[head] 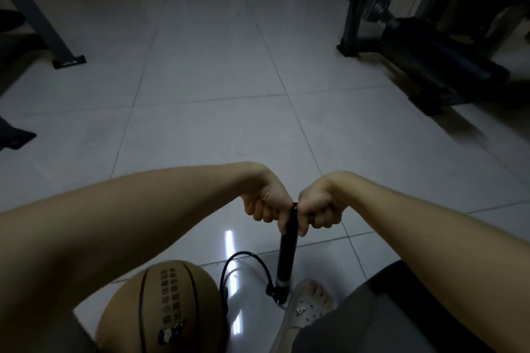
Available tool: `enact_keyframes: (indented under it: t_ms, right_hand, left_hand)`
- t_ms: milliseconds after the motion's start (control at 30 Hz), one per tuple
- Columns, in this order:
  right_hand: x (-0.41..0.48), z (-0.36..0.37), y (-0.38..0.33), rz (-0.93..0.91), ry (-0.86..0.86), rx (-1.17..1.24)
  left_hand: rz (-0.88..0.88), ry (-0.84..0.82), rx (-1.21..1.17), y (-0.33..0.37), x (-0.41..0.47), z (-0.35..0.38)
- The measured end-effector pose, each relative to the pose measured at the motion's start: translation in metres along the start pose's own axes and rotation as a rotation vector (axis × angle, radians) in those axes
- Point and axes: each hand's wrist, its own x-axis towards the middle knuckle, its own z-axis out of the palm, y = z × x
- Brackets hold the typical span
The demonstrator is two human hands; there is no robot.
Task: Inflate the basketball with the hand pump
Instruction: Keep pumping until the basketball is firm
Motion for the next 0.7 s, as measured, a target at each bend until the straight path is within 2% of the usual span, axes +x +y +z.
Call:
enact_keyframes:
  t_ms: [300,433,700]
  right_hand:
    - [-0.119,-0.05,-0.01,-0.094,0.146,0.082]
    - [-0.071,-0.024,-0.003,-0.056,0.142,0.067]
    - [0.028,0.016,0.007,-0.051,0.132,0.065]
  left_hand:
    - [0.104,0.14,-0.016,0.026,-0.113,-0.056]
    - [0.057,0.093,0.026,0.018,-0.062,-0.036]
    - [0.097,0.105,-0.048,-0.009,0.038,0.007]
